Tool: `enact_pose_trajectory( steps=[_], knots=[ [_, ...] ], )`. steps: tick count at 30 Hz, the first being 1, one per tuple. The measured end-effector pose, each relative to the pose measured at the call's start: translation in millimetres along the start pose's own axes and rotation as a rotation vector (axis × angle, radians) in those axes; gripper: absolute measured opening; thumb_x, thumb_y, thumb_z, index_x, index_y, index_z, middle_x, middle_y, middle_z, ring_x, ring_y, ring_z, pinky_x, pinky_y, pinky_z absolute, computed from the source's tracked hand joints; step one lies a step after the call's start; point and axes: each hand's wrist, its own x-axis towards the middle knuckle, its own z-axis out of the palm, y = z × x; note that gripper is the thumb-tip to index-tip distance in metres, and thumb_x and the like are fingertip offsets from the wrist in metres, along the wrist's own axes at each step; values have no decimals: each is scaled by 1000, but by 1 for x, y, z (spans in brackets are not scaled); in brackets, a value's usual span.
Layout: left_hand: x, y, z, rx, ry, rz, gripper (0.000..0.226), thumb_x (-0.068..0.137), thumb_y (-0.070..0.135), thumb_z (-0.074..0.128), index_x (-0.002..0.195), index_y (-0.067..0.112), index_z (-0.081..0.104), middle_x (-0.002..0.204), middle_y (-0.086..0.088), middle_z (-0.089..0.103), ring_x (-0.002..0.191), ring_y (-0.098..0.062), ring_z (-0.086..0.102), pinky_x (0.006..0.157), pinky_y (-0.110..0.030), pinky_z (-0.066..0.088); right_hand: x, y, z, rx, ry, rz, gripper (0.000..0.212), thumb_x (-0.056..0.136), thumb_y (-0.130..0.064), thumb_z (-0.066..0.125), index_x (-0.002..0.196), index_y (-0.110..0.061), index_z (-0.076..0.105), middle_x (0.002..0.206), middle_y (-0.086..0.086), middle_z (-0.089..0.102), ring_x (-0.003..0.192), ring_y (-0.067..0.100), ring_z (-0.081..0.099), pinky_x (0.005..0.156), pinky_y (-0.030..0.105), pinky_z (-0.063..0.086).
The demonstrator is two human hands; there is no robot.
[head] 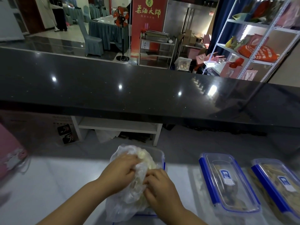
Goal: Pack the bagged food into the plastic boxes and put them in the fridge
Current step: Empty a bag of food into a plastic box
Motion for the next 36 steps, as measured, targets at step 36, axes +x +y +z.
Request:
enact_pose_trajectory(
  steps=[36],
  knots=[
    [-9,22,-4,-170,-53,128,44,77,36,65,116,46,48,109,31,52,106,13,47,90,-9,39,25,-20,-9,433,135,147,15,71,-10,58,78,-24,61,79,-10,64,75,8,60,68,15,47]
  ],
)
